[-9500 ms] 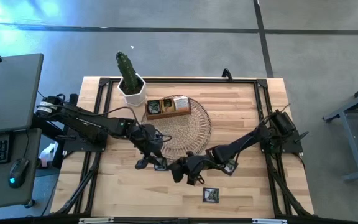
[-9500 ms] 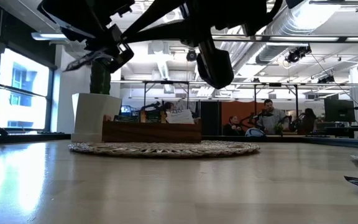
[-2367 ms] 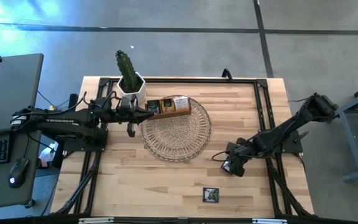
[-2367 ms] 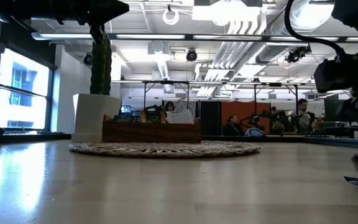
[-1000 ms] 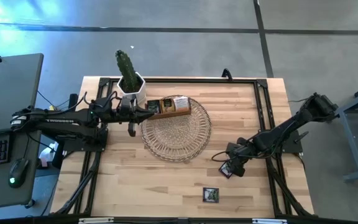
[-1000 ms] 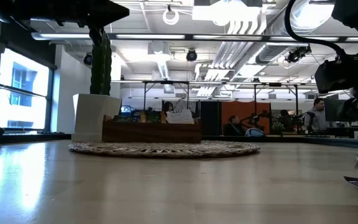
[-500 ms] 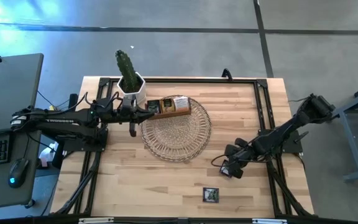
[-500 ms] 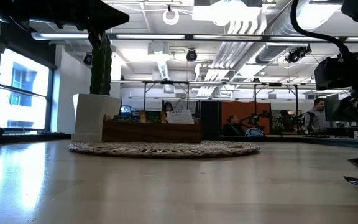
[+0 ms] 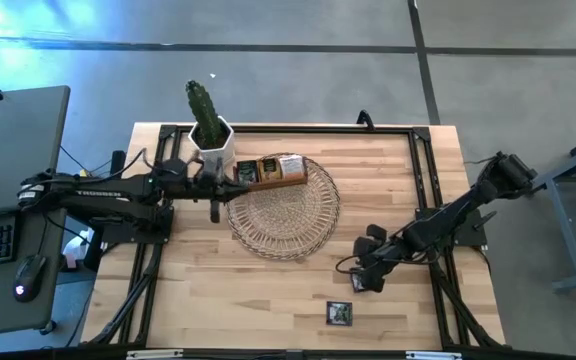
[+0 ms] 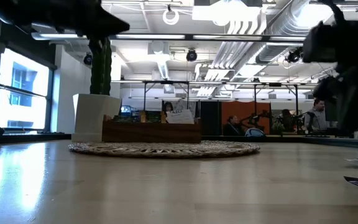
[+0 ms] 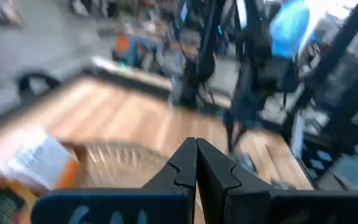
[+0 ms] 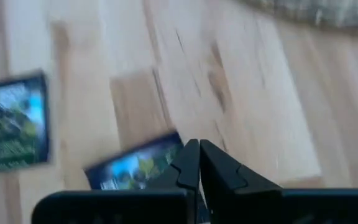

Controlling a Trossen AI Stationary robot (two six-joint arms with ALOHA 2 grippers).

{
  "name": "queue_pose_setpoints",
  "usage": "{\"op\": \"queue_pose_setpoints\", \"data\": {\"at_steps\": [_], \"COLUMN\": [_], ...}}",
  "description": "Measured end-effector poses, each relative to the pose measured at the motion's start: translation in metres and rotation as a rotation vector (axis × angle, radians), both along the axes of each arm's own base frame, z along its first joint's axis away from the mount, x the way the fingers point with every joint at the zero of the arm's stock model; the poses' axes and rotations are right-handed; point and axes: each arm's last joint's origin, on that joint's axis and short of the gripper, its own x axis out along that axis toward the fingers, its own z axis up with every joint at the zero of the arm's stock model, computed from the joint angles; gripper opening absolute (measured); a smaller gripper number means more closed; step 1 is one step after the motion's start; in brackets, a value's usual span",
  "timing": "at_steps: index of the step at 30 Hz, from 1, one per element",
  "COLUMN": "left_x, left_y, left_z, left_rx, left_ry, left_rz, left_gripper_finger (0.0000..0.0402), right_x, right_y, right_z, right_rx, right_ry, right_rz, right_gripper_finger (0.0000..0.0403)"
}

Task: Pick & Place Tea
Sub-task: Put the black tea bag into the left section of the wooden organizer

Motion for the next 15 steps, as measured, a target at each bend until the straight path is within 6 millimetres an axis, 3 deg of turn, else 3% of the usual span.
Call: {"op": "queue_pose_setpoints", "data": {"at_steps": [10, 15], "left_x": [0.038, 0.048], "left_y": [-0.001, 0.001], "left_z": [-0.031, -0.033], "left_rx": [-0.092, -0.078], "left_ry": [0.087, 0.023], "left_rz": [-0.185, -0.167], "left_gripper_finger": [0.0000, 0.0000], "right_x": [0.018, 0.015], "right_y": [0.027, 0.029], "right_z": [0.043, 0.042], "right_rx": [0.027, 0.102], "right_ry": [-0.117, -0.082], "right_rz": [0.272, 0.250], "right_gripper_finger": [0.0006, 0.0056]}}
